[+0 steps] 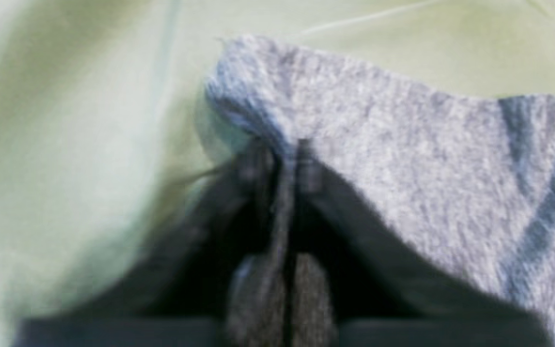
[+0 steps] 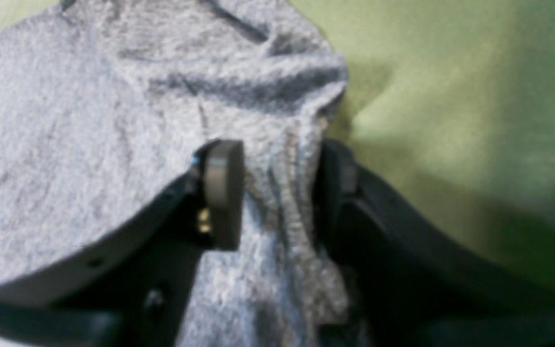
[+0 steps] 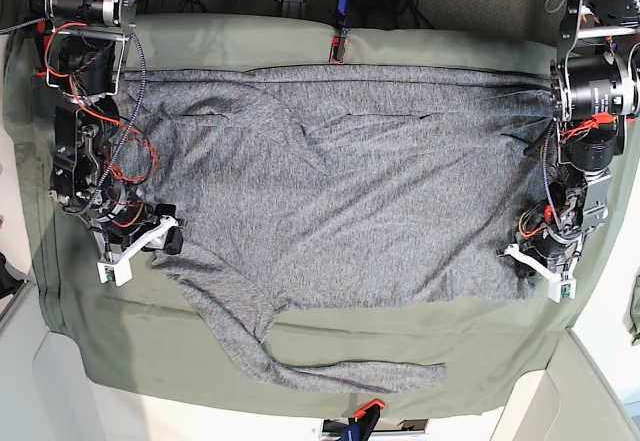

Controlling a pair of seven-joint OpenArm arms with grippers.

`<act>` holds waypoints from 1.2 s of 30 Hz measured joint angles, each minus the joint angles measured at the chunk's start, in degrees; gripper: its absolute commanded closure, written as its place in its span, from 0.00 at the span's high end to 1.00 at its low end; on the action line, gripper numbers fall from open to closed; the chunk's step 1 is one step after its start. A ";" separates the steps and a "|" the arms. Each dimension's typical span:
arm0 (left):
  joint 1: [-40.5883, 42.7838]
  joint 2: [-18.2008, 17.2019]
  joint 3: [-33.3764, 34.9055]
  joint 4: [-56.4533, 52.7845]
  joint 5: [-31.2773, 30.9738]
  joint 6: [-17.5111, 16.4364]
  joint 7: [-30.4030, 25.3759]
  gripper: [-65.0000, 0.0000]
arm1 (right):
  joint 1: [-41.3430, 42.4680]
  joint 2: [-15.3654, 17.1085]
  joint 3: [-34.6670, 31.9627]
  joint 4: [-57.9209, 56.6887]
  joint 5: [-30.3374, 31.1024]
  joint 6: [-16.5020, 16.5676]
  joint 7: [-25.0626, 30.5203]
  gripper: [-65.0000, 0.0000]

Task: Fold the T-shirt properly
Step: 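Grasp the shirt's side edges with both grippers, then fold the grasped side edges over toward the shirt's collar edge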

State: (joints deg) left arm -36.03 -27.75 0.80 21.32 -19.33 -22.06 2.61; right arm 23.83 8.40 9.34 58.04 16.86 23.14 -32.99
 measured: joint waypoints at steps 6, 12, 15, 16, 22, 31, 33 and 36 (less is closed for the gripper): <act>-0.04 -0.22 0.00 -0.02 0.00 -0.31 -2.86 0.00 | -0.04 0.02 0.02 0.00 -0.31 0.02 -0.11 0.00; 0.02 -1.92 0.00 0.79 0.33 -11.47 -5.11 0.00 | -0.17 0.02 0.02 0.85 -0.79 1.75 -1.49 0.00; 0.00 -2.56 0.00 2.12 0.31 -12.96 -5.46 0.00 | -0.59 0.00 0.39 3.13 -0.87 1.95 -3.67 0.00; 0.11 -2.75 0.00 2.64 0.31 -13.05 -5.49 0.00 | -0.92 0.00 0.59 4.26 -0.94 1.99 -4.13 0.00; 4.79 -5.16 0.04 9.49 -0.46 -17.07 -5.31 0.00 | -6.16 0.02 1.62 14.05 -0.98 2.14 -4.85 0.00; 16.92 -7.82 -0.48 24.20 -1.70 -17.40 -3.93 0.00 | -12.55 1.64 1.92 22.08 -0.76 2.19 -5.20 0.00; 19.43 -8.13 -2.62 26.43 -1.86 -17.46 -3.80 0.00 | -13.62 2.40 2.29 22.99 -0.59 2.19 -5.64 0.00; 22.56 -8.79 -6.69 29.33 -4.70 -17.44 -2.14 0.00 | -15.04 3.50 2.80 24.52 -0.11 2.38 -5.64 0.00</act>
State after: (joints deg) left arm -13.47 -36.53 -5.89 50.65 -24.03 -39.51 0.47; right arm 8.80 11.90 12.14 82.56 16.75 25.52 -38.63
